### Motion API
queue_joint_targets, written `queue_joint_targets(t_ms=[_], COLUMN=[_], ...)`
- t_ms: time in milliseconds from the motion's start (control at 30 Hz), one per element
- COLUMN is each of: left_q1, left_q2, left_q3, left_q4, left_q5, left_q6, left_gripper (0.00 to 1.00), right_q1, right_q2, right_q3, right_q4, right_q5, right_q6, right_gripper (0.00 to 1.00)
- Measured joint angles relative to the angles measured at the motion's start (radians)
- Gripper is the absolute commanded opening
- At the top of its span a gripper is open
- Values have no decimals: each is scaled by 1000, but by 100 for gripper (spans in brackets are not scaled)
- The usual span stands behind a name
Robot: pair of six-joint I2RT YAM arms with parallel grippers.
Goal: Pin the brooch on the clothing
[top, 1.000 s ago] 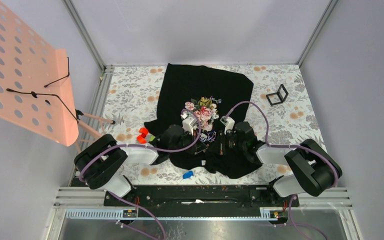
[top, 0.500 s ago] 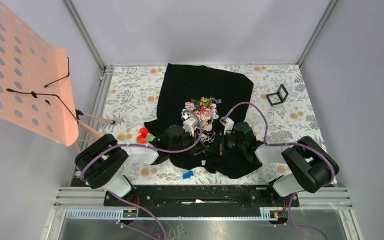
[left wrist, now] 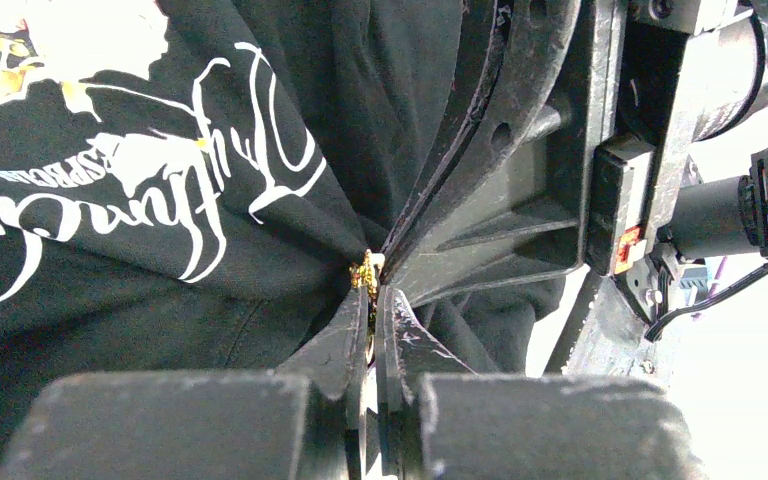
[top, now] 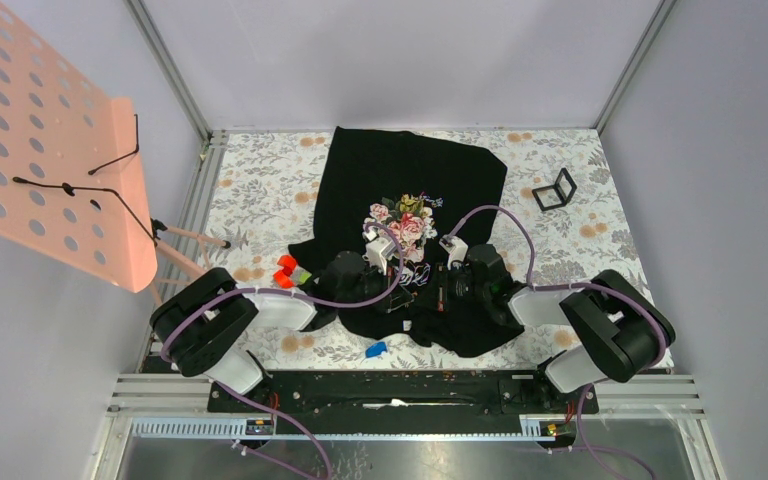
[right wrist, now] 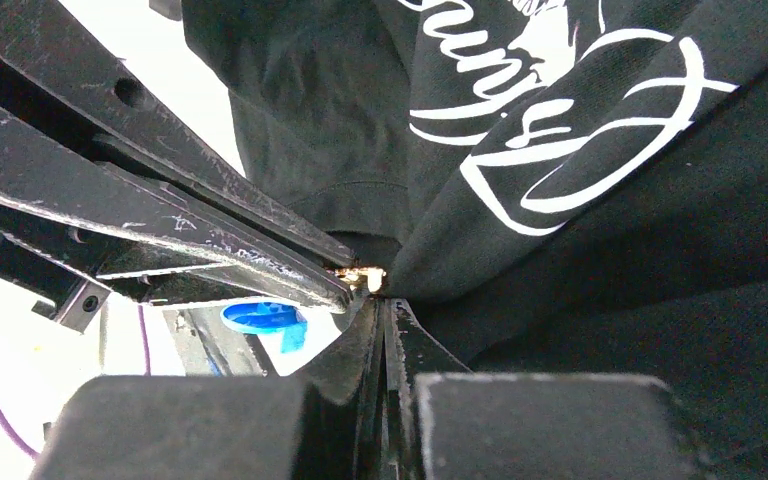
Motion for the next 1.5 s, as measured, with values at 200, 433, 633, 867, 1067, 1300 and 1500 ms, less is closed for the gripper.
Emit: queue_joint_targets(t_ms=[200,433,633,867,1067,1300,1500], left_q1=[0,0,0,0,0,-8,-10], left_q2=[2,9,14,15,14,-27,-64], left_q3=[-11,-26,-33,-34,-41,-52,-52], left_q4=[19,45,55,56,63,54,35], left_q5=[6,19,29,31,23,-42,-83], left_q6=[3,2,-2,-2,-6,-19,-41], left_gripper=[0,0,0,0,0,0,0], right_q1=[0,3,5,5,5,5,5], right_q2=[14,33,43,47,47,23,-20], right_q3=[0,0,0,0,0,-6,-15], right_q4=[15,22,22,22,23,49,60], right_q5=[-6,-16,-19,-19,-19,-6,15], right_q6=[11,20,28,30,30,29,27], right_gripper=[0,0,0,0,0,7,16])
